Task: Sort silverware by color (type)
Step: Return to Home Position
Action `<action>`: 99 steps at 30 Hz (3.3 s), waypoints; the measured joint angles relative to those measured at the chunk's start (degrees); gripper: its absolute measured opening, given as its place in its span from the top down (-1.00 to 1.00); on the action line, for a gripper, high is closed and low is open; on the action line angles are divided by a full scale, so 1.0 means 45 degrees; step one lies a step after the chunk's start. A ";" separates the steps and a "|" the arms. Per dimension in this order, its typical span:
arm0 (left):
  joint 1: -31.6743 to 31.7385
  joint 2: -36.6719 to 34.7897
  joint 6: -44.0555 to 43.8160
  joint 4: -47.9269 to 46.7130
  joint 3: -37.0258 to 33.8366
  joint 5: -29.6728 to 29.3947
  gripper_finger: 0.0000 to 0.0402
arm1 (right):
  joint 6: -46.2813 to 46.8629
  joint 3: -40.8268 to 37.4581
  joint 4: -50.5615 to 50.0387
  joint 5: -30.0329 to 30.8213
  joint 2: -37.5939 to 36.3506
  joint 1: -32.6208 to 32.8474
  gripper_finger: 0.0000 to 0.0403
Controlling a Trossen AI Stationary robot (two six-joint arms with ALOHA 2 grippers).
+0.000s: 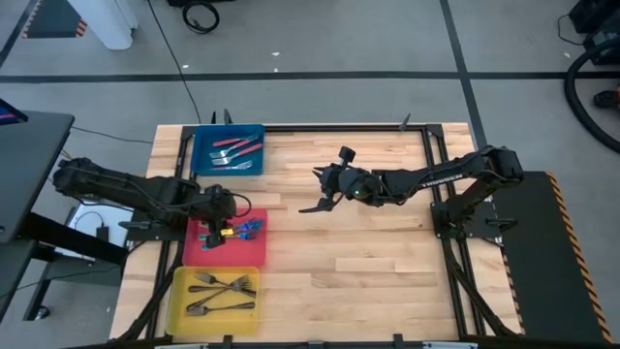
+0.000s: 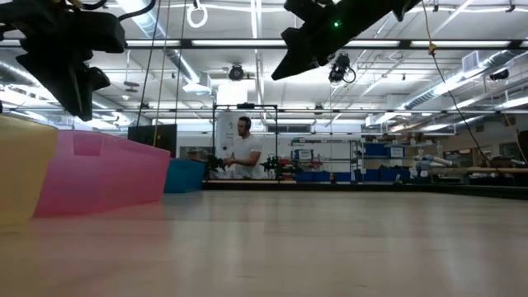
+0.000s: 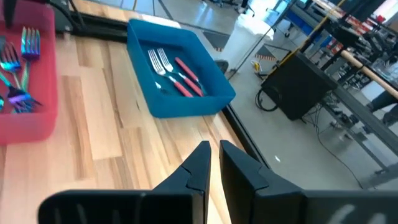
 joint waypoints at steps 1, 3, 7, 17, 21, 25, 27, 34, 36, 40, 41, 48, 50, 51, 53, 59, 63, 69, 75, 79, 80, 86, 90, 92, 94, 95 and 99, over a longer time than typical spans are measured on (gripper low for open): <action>0.0000 -0.0001 -0.0234 0.0097 0.0000 0.0006 0.39 | 0.0000 0.0000 -0.0159 0.0004 -0.0002 -0.0036 0.79; 0.0000 -0.0001 -0.0705 0.0425 0.0000 0.0015 0.39 | 0.0023 0.0000 -0.0553 0.0067 0.0000 -0.0087 0.79; 0.0006 -0.0003 -0.0923 0.1838 0.0000 0.0003 0.39 | 0.0902 0.0000 -0.1060 0.0437 0.0000 -0.0162 0.79; -0.0126 -0.1546 0.1383 0.3273 0.0005 -0.0924 0.39 | 0.1137 -0.0005 -0.2015 -0.2579 -0.1422 -0.0233 0.79; -0.0121 -0.3061 0.1800 0.3183 0.0005 -0.1117 0.39 | 0.1122 -0.0005 -0.2638 -0.4328 -0.2578 -0.0587 0.79; -0.0121 -0.4898 0.2070 0.3116 0.0010 -0.1119 0.39 | 0.0993 -0.0140 -0.2784 -0.5796 -0.3632 -0.0996 0.79; -0.0121 -0.5901 0.2088 0.3065 0.0010 -0.1121 0.39 | 0.0862 -0.0767 -0.2014 -0.6578 -0.4300 -0.1232 0.79; -0.0136 -0.8675 0.2248 0.3121 -0.0006 -0.1049 0.39 | 0.1549 -0.5118 0.2583 -0.9060 -0.7276 -0.1923 0.79; -0.0136 -0.9102 0.2397 0.3271 -0.0127 -0.1039 0.39 | 0.1571 -0.6232 0.3371 -0.9278 -0.8010 -0.1963 0.79; -0.0136 -0.9354 0.2548 0.3860 -0.0657 -0.1025 0.39 | 0.1644 -0.8136 0.4915 -0.9967 -0.9163 -0.1973 0.79; -0.0136 -0.9345 0.2557 0.4051 -0.0862 -0.1009 0.39 | 0.1647 -0.8590 0.5290 -1.0332 -0.9383 -0.1972 0.79; -0.0142 -0.9290 0.3220 0.6256 -0.3438 -0.0738 0.39 | 0.1705 -1.0990 0.8468 -1.1984 -1.0172 -0.1963 0.79; -0.0146 -0.9312 0.3412 0.7235 -0.4011 -0.0752 0.39 | 0.1697 -1.1343 0.8954 -1.1997 -1.0272 -0.1963 0.79; -0.0146 -0.9320 0.3380 0.7642 -0.4273 -0.0769 0.39 | 0.1693 -1.1471 0.8956 -1.2002 -1.0324 -0.1963 0.79; -0.0146 -0.9297 0.3419 0.8298 -0.4757 -0.0770 0.39 | 0.1667 -1.1647 0.8942 -1.2002 -1.0318 -0.1963 0.79; -0.0146 -0.9300 0.4180 0.9364 -0.6266 -0.0777 0.39 | 0.1446 -1.2215 0.9010 -1.1998 -1.0291 -0.1963 0.79; -0.0146 -0.9300 0.4089 0.9679 -0.6979 -0.0772 0.39 | 0.1450 -1.2525 0.9039 -1.2002 -1.0287 -0.1963 0.79; -0.0146 -0.9300 0.4078 1.0117 -0.7655 -0.0772 0.39 | 0.1012 -1.2585 0.8704 -1.2013 -1.0287 -0.1963 0.79; -0.0146 -0.9309 0.4072 1.1201 -0.8353 -0.0756 0.39 | 0.0872 -1.2594 0.8279 -1.3151 -1.0035 -0.1963 0.79; -0.0146 -0.9305 0.4083 1.1337 -0.8398 -0.0745 0.39 | 0.0867 -1.2594 0.8090 -1.3352 -0.9673 -0.1963 0.79; -0.0146 -0.9305 0.4085 1.1336 -0.8400 -0.0743 0.39 | 0.0867 -1.2594 0.8000 -1.3352 -0.9555 -0.1963 0.79; -0.0146 -0.9305 0.4088 1.1312 -0.8403 -0.0751 0.39 | 0.0867 -1.2830 0.7799 -1.3362 -0.8865 -0.1963 0.79; -0.0146 -0.9305 0.3965 1.1301 -0.8408 -0.0760 0.39 | 0.0860 -1.3168 0.7772 -1.3373 -0.8722 -0.1963 0.79; -0.0146 -0.9300 0.3854 1.1292 -0.8408 -0.0758 0.39 | 0.0853 -1.3168 0.7735 -1.3485 -0.8721 -0.1964 0.79; -0.0146 -0.9305 0.3662 1.1288 -0.8408 -0.0763 0.39 | 0.0701 -1.3168 0.7756 -1.3830 -0.8723 -0.1963 0.79; -0.0146 -0.9300 0.3553 1.1287 -0.8408 -0.0764 0.39 | 0.0645 -1.3168 0.7752 -1.4050 -0.8723 -0.1963 0.79; -0.0146 -0.9305 0.3273 1.1282 -0.8412 -0.0767 0.39 | 0.1064 -1.3168 0.7496 -1.4411 -0.8723 -0.1963 0.79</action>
